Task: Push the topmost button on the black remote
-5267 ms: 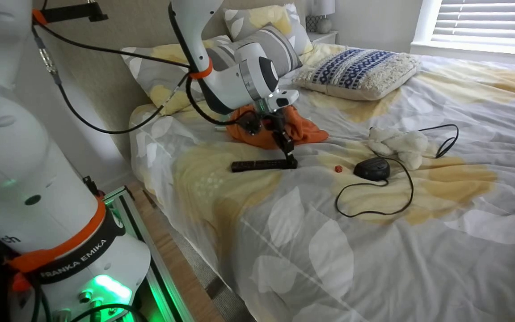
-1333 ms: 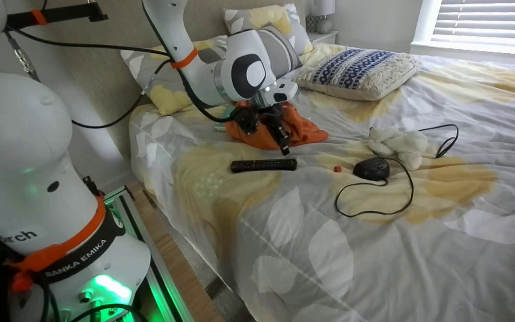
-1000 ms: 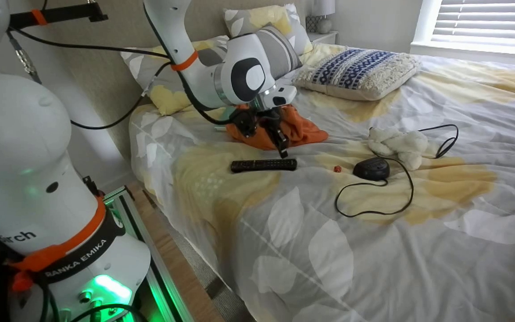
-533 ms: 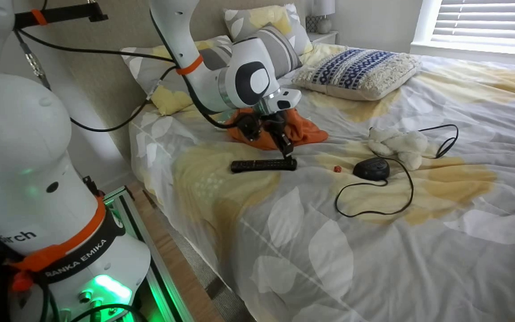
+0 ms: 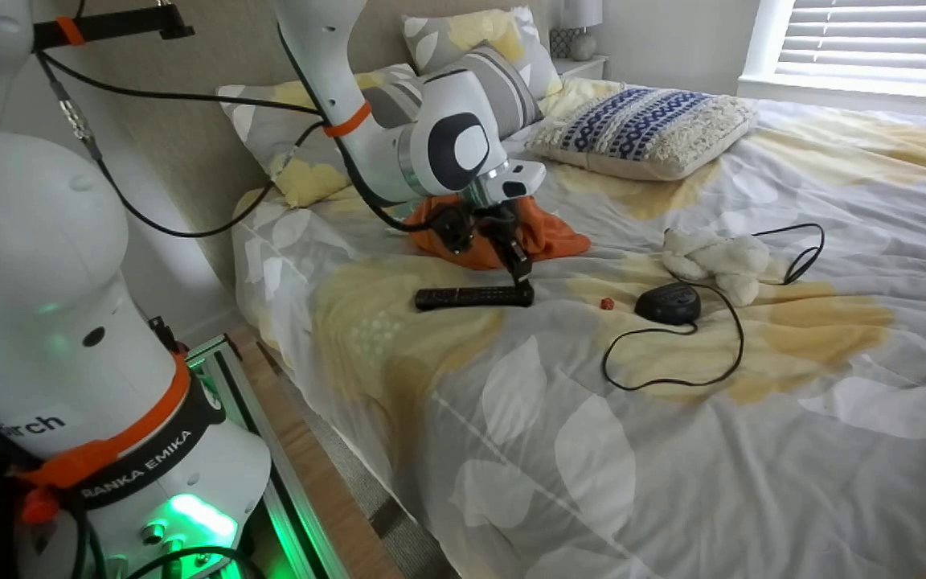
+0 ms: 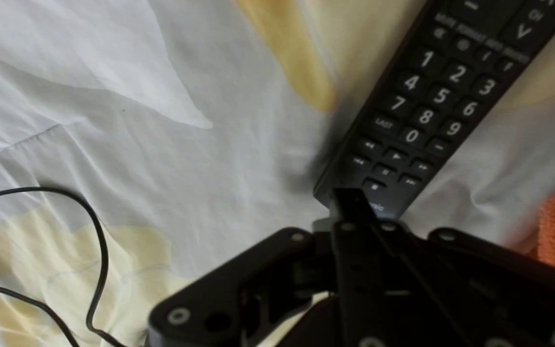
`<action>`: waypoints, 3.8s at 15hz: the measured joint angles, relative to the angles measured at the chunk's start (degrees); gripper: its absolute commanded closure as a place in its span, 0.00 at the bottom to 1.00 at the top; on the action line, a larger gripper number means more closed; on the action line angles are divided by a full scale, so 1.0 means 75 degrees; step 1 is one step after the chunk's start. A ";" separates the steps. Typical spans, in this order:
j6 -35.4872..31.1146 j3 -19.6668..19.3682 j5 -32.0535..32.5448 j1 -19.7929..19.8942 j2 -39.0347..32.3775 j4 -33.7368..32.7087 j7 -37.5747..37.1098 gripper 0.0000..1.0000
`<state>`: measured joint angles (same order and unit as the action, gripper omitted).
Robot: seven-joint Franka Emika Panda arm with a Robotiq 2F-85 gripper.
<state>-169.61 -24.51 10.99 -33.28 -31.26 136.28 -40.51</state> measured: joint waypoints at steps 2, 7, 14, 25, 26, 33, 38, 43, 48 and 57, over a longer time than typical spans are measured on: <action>0.0000 0.0050 -0.0075 0.0042 -0.0017 -0.0018 0.0005 1.00; 0.0000 0.0233 -0.0150 0.0179 -0.0023 -0.0059 0.0014 1.00; 0.0000 0.0273 -0.0177 0.0257 -0.0106 -0.0124 0.0014 1.00; 0.0003 0.0361 -0.0190 0.0305 -0.0212 -0.0274 0.0018 1.00; 0.0005 0.0384 -0.0190 0.0320 -0.0220 -0.0289 0.0022 1.00; 0.0049 0.0503 -0.0190 0.0363 -0.0400 -0.0459 0.0038 1.00; 0.0127 0.0674 -0.0232 0.0481 -0.0493 -0.0560 0.0126 1.00; 0.0450 0.1522 -0.0774 0.1254 -0.0486 -0.0647 0.0678 1.00; 0.1039 0.1942 -0.1077 0.1676 -0.0490 -0.0856 0.0931 1.00; 0.1372 0.2882 -0.1704 0.2787 -0.0599 -0.1074 0.2152 1.00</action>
<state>-159.32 -2.89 -1.79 -12.38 -35.75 128.23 -24.37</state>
